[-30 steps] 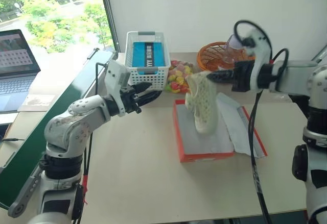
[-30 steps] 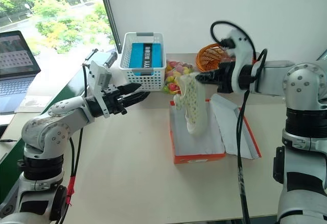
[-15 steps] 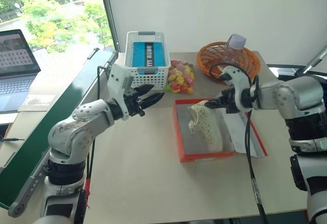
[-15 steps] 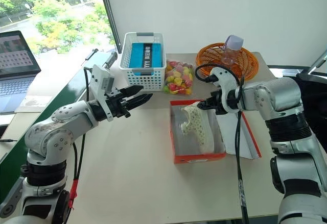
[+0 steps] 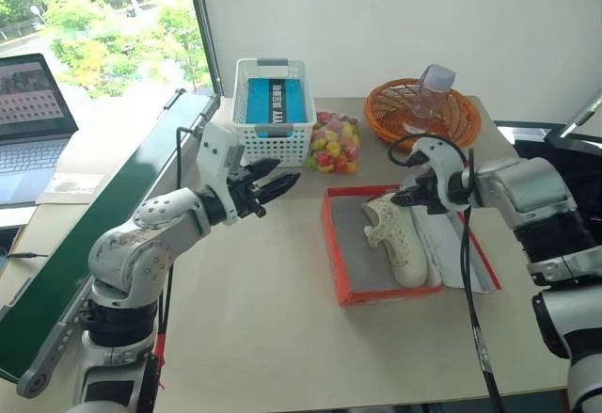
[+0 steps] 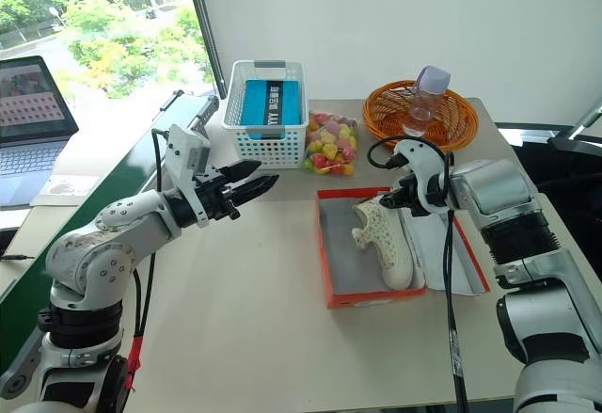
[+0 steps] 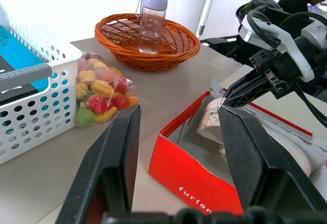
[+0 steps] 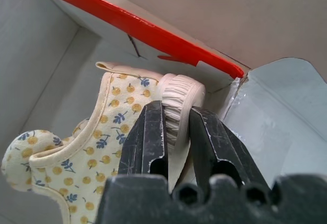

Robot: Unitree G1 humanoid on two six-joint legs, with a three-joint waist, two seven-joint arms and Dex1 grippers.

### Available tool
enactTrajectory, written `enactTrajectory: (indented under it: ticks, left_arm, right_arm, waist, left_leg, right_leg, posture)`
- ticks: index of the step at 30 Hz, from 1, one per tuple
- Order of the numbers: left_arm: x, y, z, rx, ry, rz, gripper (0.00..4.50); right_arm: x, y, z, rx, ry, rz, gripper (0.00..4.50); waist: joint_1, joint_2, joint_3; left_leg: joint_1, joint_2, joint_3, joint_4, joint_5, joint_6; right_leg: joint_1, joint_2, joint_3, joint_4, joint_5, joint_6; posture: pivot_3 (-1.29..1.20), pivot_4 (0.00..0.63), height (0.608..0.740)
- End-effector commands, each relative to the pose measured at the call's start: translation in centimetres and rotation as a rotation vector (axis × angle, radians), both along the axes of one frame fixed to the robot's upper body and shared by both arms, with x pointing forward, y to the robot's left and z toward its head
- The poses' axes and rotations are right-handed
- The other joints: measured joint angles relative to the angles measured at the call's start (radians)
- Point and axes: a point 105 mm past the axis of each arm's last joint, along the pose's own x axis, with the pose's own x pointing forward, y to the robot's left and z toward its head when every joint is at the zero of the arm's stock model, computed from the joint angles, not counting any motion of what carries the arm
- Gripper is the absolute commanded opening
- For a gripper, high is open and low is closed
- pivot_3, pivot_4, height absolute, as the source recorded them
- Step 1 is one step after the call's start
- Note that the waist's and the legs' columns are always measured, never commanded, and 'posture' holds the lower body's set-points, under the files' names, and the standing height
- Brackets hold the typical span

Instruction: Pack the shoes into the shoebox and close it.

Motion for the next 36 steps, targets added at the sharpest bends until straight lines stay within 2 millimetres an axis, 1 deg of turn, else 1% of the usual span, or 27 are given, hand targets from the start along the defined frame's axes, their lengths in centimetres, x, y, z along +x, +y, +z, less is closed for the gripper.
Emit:
enactTrajectory:
  ticks: [1,2,3,4,5,6,7,8,9,11,12,14,16,17,19,20,21,23,24,25,26,27,28,30,31,33,36]
  left_arm:
    - [-1.0,-0.6,1.2,0.003,-0.057,-0.048,2.63]
    - [-1.1,-0.6,1.2,0.008,-0.057,-0.051,2.69]
    - [-1.1,-0.5,1.2,0.011,-0.057,-0.050,2.69]
    - [-1.0,-0.4,1.2,0.012,-0.057,-0.048,2.69]
    - [-1.0,-0.2,1.2,0.015,-0.056,-0.044,2.69]
    - [-1.0,-0.2,1.2,0.018,-0.056,-0.042,2.69]
    - [-1.0,-0.1,1.2,0.020,-0.055,-0.041,2.69]
    - [-1.0,-0.1,1.2,0.022,-0.054,-0.041,2.69]
    - [-1.0,0.0,1.2,0.023,-0.054,-0.042,2.69]
    - [-0.9,0.2,1.2,0.028,-0.052,-0.035,2.69]
    - [-0.8,0.4,1.2,0.030,-0.050,-0.026,2.69]
    - [-0.7,1.0,1.2,0.031,-0.044,-0.007,2.69]
    - [-0.5,1.5,1.2,0.038,-0.043,0.009,2.69]
    - [-0.5,1.7,1.2,0.043,-0.044,0.018,2.69]
    - [-0.3,2.3,1.3,0.051,-0.046,0.046,2.69]
    - [-0.1,2.8,1.3,0.054,-0.046,0.070,2.69]
    - [0.1,3.3,1.1,0.063,-0.043,0.101,2.69]
    - [0.8,4.9,0.8,0.084,-0.046,0.199,3.21]
    - [1.0,5.5,0.8,0.087,-0.045,0.236,3.27]
    - [1.4,6.6,0.7,0.086,-0.043,0.291,3.77]
    - [1.5,7.4,0.5,0.085,-0.040,0.330,3.96]
    - [1.7,8.5,0.4,0.098,-0.045,0.382,4.43]
    - [1.8,9.4,0.2,0.107,-0.049,0.429,4.49]
    - [1.8,10.3,0.1,0.114,-0.054,0.475,4.49]
    - [1.8,11.2,-0.2,0.113,-0.054,0.520,4.49]
    - [1.8,12.3,-0.4,0.114,-0.056,0.572,4.49]
    - [0.8,15.9,-1.8,0.121,-0.047,0.727,4.49]
  right_arm:
    - [-0.2,-0.7,-1.4,0.014,0.036,-0.030,0.86]
    - [-0.2,-0.8,-1.7,-0.004,0.030,-0.025,1.29]
    - [-0.2,-0.8,-1.8,-0.019,0.024,-0.020,1.41]
    - [-0.2,-0.8,-1.7,-0.021,0.011,-0.019,1.80]
    - [0.1,-0.6,-1.1,-0.029,-0.031,-0.010,2.16]
    - [0.5,-0.4,-0.3,-0.031,-0.080,-0.007,2.58]
    - [0.7,-0.2,0.3,-0.032,-0.114,-0.005,2.83]
    - [0.7,0.4,1.5,0.000,-0.143,0.010,3.21]
    - [0.6,0.8,2.3,0.025,-0.156,0.021,3.54]
    - [0.1,2.1,4.7,0.063,-0.214,0.077,4.24]
    - [-0.3,2.7,6.0,0.084,-0.248,0.105,4.38]
    - [-1.1,4.3,9.2,0.161,-0.346,0.158,4.38]
    - [-1.7,5.3,11.5,0.234,-0.442,0.184,4.38]
    - [-2.0,5.8,12.5,0.269,-0.499,0.203,4.38]
    - [-2.9,6.8,13.7,0.311,-0.573,0.259,4.38]
    - [-3.5,7.4,13.9,0.318,-0.597,0.296,4.38]
    - [-3.8,8.0,13.5,0.316,-0.589,0.325,4.38]
    - [-4.8,9.1,12.5,0.355,-0.565,0.400,4.50]
    - [-5.2,9.5,12.2,0.373,-0.557,0.431,4.50]
    - [-5.9,10.2,12.0,0.451,-0.520,0.484,4.50]
    - [-6.4,10.6,11.9,0.510,-0.480,0.526,4.50]
    - [-6.6,10.9,11.1,0.510,-0.456,0.557,4.50]
    - [-6.7,11.2,10.1,0.486,-0.439,0.580,4.50]
    - [-6.8,11.4,8.9,0.439,-0.426,0.600,4.50]
    - [-6.9,11.6,8.2,0.434,-0.414,0.610,4.50]
    - [-7.0,11.9,7.5,0.433,-0.402,0.623,4.50]
    - [-7.6,13.4,6.9,0.535,-0.373,0.636,4.50]
  waist:
    - [0.002,0.000,0.000]
    - [0.004,0.000,0.000]
    - [0.006,0.000,0.000]
    - [0.009,0.000,0.000]
    - [0.010,0.000,0.000]
    - [0.011,0.000,0.000]
    - [0.010,0.000,0.000]
    - [0.010,0.000,0.000]
    - [0.009,0.000,0.000]
    - [0.004,0.000,0.000]
    - [0.003,0.000,0.000]
    - [0.001,0.000,0.000]
    - [-0.003,0.000,0.000]
    - [-0.004,0.000,0.000]
    - [-0.005,0.000,0.000]
    - [-0.004,0.000,0.000]
    - [-0.004,0.000,0.000]
    - [-0.004,0.000,0.000]
    - [-0.004,0.000,0.000]
    - [-0.005,0.000,0.000]
    - [-0.006,0.000,0.000]
    - [-0.007,0.000,0.000]
    - [-0.008,0.000,0.000]
    - [-0.008,0.000,0.000]
    - [-0.008,-0.001,0.000]
    - [-0.008,-0.001,0.000]
    - [-0.013,-0.001,-0.001]
  left_leg:
    - [0.000,0.000,0.000,0.000,0.000,0.000]
    - [0.000,0.000,0.000,0.000,0.000,0.000]
    - [0.000,0.000,0.000,0.000,0.000,0.000]
    - [0.000,0.000,0.000,0.000,0.000,0.000]
    - [0.000,0.000,0.000,0.000,0.000,0.000]
    - [0.000,0.000,0.000,0.000,0.000,0.000]
    - [0.000,0.000,0.000,0.000,0.000,0.000]
    - [0.000,0.000,0.000,0.001,0.000,0.000]
    - [0.000,0.000,0.000,0.001,0.000,0.000]
    - [0.000,0.000,0.000,0.001,0.000,0.000]
    - [0.000,0.000,0.000,0.001,0.000,0.000]
    - [0.001,0.000,0.000,0.001,0.000,0.000]
    - [0.000,0.000,0.000,0.001,0.000,0.000]
    - [0.001,0.000,0.000,0.001,0.000,0.000]
    - [0.001,0.000,0.000,0.001,0.000,0.000]
    - [0.001,0.000,0.000,0.001,0.000,0.000]
    - [0.000,0.000,0.000,0.001,0.000,0.000]
    - [0.001,0.000,0.000,0.001,0.000,0.000]
    - [0.001,0.000,0.000,0.001,0.000,0.000]
    - [0.001,0.000,0.000,0.002,0.000,0.000]
    - [0.001,0.000,0.000,0.002,0.000,0.000]
    - [0.001,0.000,0.000,0.002,0.000,0.000]
    - [0.001,0.000,0.000,0.002,0.000,0.000]
    - [0.002,0.001,0.000,0.002,0.000,0.000]
    - [0.002,0.001,0.000,0.002,0.000,0.000]
    - [0.002,0.001,0.000,0.002,0.000,0.000]
    - [0.002,0.001,0.000,0.002,0.000,0.000]
  right_leg:
    - [0.000,0.000,0.000,0.000,0.000,0.000]
    - [0.000,0.000,0.000,0.000,0.000,0.000]
    - [0.000,0.000,0.000,0.000,0.000,0.000]
    - [0.000,0.000,0.000,0.000,0.000,0.000]
    - [0.000,0.000,0.000,0.000,0.000,0.000]
    - [0.000,0.000,0.000,0.000,0.000,0.000]
    - [0.000,0.000,0.000,0.000,0.000,0.000]
    - [0.000,0.000,0.000,0.001,0.000,0.000]
    - [0.000,0.000,0.000,0.001,0.000,0.000]
    - [0.000,0.000,0.000,0.001,0.000,0.000]
    - [0.000,0.000,0.000,0.002,0.000,0.000]
    - [0.000,0.000,0.000,0.002,0.000,0.000]
    - [-0.001,0.000,0.000,0.002,0.000,0.000]
    - [-0.001,0.000,0.000,0.002,0.000,0.000]
    - [0.000,0.000,0.000,0.002,0.000,0.000]
    - [0.000,0.000,0.000,0.002,0.000,0.000]
    - [0.000,0.000,0.000,0.002,0.000,0.000]
    - [0.000,0.000,0.000,0.002,0.000,0.000]
    - [0.000,0.000,0.000,0.002,0.000,0.000]
    - [0.000,0.000,0.000,0.002,0.000,0.000]
    - [0.001,0.000,0.000,0.002,0.000,0.000]
    - [0.001,0.000,0.000,0.002,0.000,0.000]
    - [0.000,0.000,0.000,0.003,0.001,0.000]
    - [0.000,0.000,0.000,0.003,0.001,0.000]
    - [0.000,0.000,0.000,0.003,0.001,0.000]
    - [0.001,0.000,0.000,0.003,0.001,0.000]
    - [0.000,0.000,0.000,0.003,0.001,0.000]
  posture:
    - [0.00,0.150,0.740]
    - [0.00,0.150,0.740]
    - [0.00,0.150,0.740]
    - [0.00,0.150,0.740]
    - [0.00,0.150,0.740]
    - [0.00,0.150,0.740]
    - [0.00,0.150,0.740]
    - [0.00,0.150,0.740]
    - [0.00,0.150,0.740]
    - [0.00,0.150,0.740]
    - [0.00,0.150,0.740]
    - [0.00,0.150,0.740]
    - [0.00,0.150,0.740]
    - [0.00,0.150,0.740]
    - [0.00,0.150,0.740]
    - [0.00,0.150,0.740]
    - [0.00,0.150,0.740]
    - [0.00,0.150,0.740]
    - [0.00,0.150,0.740]
    - [0.00,0.150,0.740]
    - [0.00,0.150,0.740]
    - [0.00,0.150,0.740]
    - [0.00,0.150,0.740]
    - [0.00,0.150,0.740]
    - [0.00,0.150,0.740]
    - [0.00,0.150,0.740]
    - [0.00,0.150,0.740]
